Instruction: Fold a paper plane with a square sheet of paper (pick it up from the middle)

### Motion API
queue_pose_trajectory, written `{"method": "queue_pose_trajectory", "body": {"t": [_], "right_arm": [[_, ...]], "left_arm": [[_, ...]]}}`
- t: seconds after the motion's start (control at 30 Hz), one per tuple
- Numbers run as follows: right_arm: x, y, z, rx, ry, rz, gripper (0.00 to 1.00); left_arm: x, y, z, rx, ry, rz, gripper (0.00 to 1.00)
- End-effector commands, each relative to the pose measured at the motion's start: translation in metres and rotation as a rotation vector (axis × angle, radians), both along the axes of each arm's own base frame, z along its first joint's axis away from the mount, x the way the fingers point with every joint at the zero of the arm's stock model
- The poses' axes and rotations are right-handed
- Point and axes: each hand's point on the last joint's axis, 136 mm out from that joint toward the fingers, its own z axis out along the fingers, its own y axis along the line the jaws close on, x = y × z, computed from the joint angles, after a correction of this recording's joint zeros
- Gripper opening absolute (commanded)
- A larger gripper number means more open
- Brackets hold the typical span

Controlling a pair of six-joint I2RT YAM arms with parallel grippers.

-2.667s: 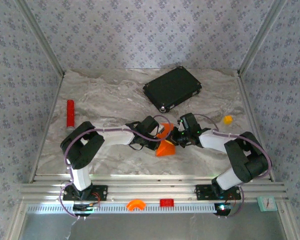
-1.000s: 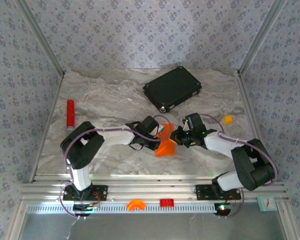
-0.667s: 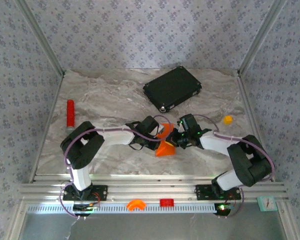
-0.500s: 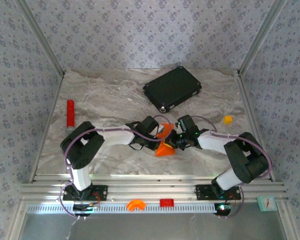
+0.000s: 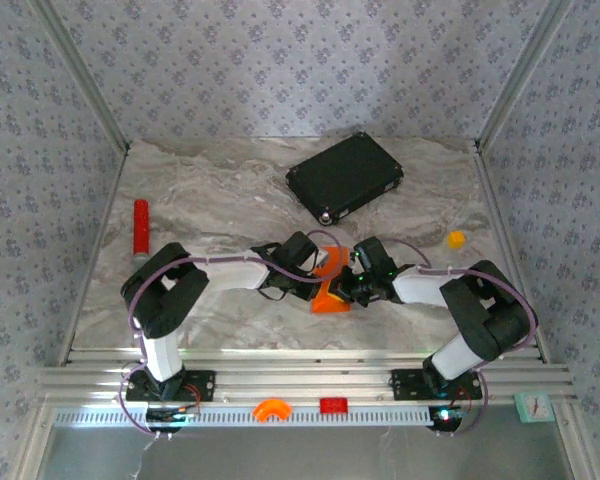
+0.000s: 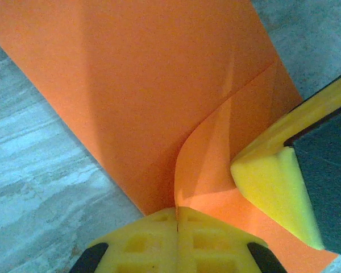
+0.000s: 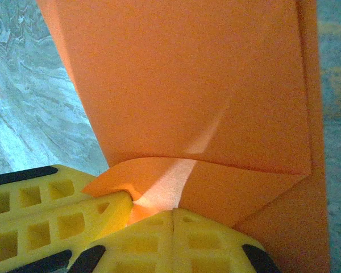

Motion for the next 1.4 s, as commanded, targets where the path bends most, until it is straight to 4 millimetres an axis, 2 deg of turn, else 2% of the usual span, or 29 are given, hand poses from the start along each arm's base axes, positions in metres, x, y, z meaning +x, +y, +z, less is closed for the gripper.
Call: {"method": "queue_pose_trajectory", "body": {"t": [0.0, 0.13, 0.23, 0.4, 0.63, 0.77, 0.97, 1.03, 1.13, 1.2, 1.37], "right_arm": [[-0.005, -0.004, -0.003, -0.017, 0.023, -0.011, 0.06], [0.005, 0.008, 0.015, 0.037, -0.021, 0.002, 0.06], [0.009, 0.013, 0.019, 0.045, -0.036, 0.002, 0.06], [0.002, 0.004, -0.001, -0.002, 0.008, -0.006, 0.06], [-0.027, -0.022, -0.04, -0.133, 0.111, -0.006, 0.04], [-0.031, -0.026, -0.046, -0.148, 0.129, -0.01, 0.04], [-0.027, -0.024, -0.044, -0.15, 0.127, -0.01, 0.03], [-0.027, -0.025, -0.045, -0.152, 0.131, -0.013, 0.03], [-0.027, -0.026, -0.046, -0.154, 0.136, -0.018, 0.03], [-0.026, -0.026, -0.045, -0.152, 0.133, -0.022, 0.03], [-0.025, -0.025, -0.043, -0.145, 0.129, -0.026, 0.03]], "left_arm": [[-0.004, 0.006, -0.009, 0.044, 0.015, -0.014, 0.0], [-0.004, 0.005, -0.008, 0.041, 0.015, -0.013, 0.0], [-0.004, 0.005, -0.008, 0.044, 0.014, -0.015, 0.0], [-0.004, 0.006, -0.008, 0.043, 0.014, -0.013, 0.0], [-0.003, 0.004, -0.005, 0.042, 0.01, -0.014, 0.0], [0.001, 0.002, 0.003, 0.032, 0.006, 0.0, 0.0], [0.017, 0.005, 0.032, -0.017, 0.0, 0.082, 0.12], [0.022, 0.011, 0.043, -0.033, 0.008, 0.124, 0.21], [0.024, 0.02, 0.057, -0.076, 0.024, 0.173, 0.28], [0.021, 0.021, 0.065, -0.123, 0.05, 0.181, 0.27], [-0.004, 0.008, 0.071, -0.227, 0.182, 0.129, 0.08]]}}
